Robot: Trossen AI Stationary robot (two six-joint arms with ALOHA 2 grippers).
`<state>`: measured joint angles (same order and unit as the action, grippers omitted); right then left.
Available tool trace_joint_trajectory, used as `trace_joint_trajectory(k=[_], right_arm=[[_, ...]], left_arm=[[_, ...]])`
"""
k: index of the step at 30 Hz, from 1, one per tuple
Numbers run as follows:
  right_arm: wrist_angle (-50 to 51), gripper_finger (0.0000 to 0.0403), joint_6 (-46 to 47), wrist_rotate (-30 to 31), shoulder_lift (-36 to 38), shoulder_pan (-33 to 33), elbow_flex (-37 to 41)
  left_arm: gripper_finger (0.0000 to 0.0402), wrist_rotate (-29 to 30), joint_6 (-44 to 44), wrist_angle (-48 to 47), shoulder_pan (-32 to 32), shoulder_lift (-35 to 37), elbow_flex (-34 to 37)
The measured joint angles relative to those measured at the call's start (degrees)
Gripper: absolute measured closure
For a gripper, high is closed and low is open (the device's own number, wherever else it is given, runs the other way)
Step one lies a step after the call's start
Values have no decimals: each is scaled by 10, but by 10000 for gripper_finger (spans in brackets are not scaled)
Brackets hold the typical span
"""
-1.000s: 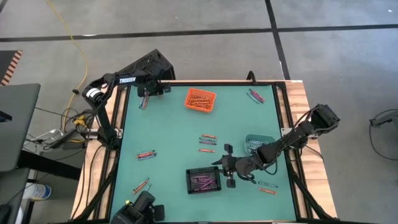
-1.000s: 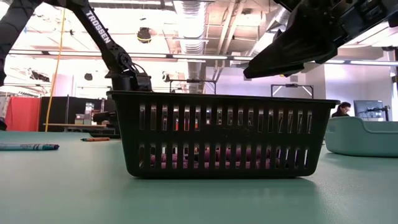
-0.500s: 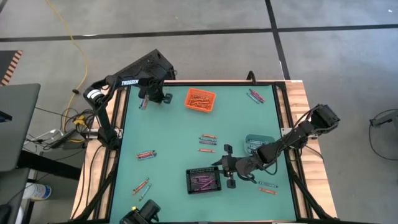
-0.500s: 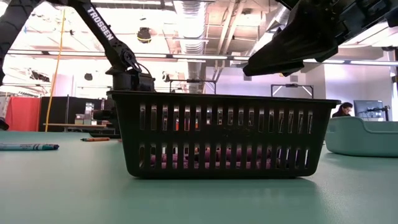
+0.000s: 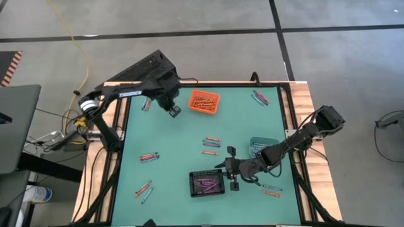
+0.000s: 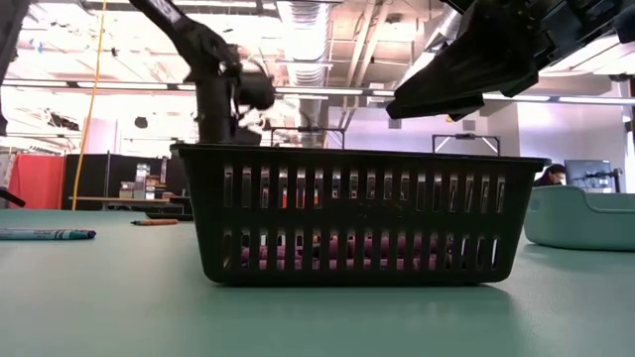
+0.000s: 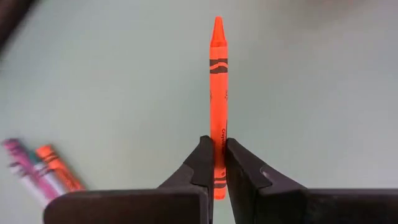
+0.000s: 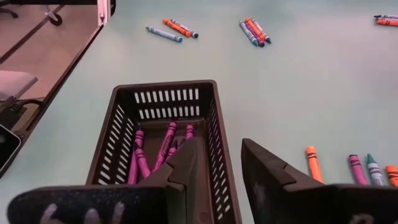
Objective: Sort crayons
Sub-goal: Put the orange crayon into the orange bin
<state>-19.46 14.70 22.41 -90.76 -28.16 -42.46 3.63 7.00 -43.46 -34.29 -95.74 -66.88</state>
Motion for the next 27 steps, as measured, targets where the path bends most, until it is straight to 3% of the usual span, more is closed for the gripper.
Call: trace_joint_trajectory(k=[8,17,27], right_arm=[[-5,285,-1,0,0,2,0],[-9,285,-2,0,0,4,0],[5,285,-2,0,0,0,0]], left_arm=[[390,6,-109,90,81,55,-25],[390,41,-266,313,138,-3,-22],[386,77,-308,335,132,-49,-22]])
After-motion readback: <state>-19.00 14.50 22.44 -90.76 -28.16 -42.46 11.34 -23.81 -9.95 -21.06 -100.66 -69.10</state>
